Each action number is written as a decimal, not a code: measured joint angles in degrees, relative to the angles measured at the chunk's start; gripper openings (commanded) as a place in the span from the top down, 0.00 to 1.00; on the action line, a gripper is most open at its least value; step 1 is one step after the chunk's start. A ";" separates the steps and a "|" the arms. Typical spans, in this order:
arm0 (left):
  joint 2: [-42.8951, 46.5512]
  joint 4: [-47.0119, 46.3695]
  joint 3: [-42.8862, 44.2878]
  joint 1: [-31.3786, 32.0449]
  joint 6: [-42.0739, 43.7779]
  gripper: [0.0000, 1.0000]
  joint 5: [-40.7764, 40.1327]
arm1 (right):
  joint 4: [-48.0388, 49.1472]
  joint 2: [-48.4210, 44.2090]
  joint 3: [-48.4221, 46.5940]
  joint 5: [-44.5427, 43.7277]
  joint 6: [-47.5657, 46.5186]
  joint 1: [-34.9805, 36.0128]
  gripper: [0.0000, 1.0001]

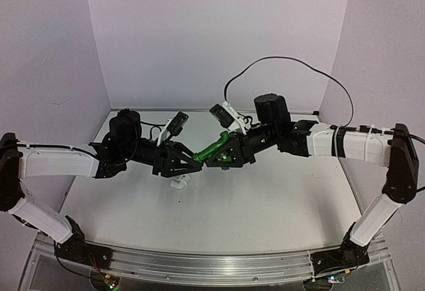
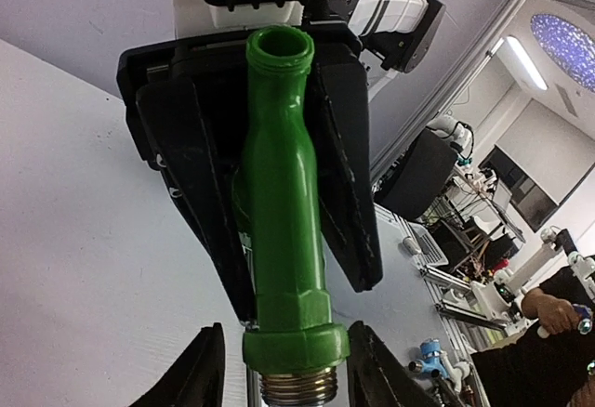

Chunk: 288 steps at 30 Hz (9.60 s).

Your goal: Install the water faucets

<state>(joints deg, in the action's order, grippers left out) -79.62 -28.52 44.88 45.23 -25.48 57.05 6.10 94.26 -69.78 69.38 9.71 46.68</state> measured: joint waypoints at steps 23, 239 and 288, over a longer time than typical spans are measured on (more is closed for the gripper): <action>-0.10 1.21 0.50 -0.55 -0.55 1.00 -4.04 | -4.32 0.08 -0.61 -6.81 -2.47 0.50 0.17; -24.67 80.48 19.07 -17.70 2.97 0.53 -51.13 | -6.12 -14.96 20.48 -37.60 2.38 -7.10 1.00; -2.48 51.71 39.84 -15.15 -9.63 1.00 20.40 | 1.62 -10.79 -6.39 -32.12 -51.53 4.87 1.00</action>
<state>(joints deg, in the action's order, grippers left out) -82.11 23.19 84.72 30.08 -35.11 77.45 7.72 83.47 -76.16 37.26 -41.81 51.55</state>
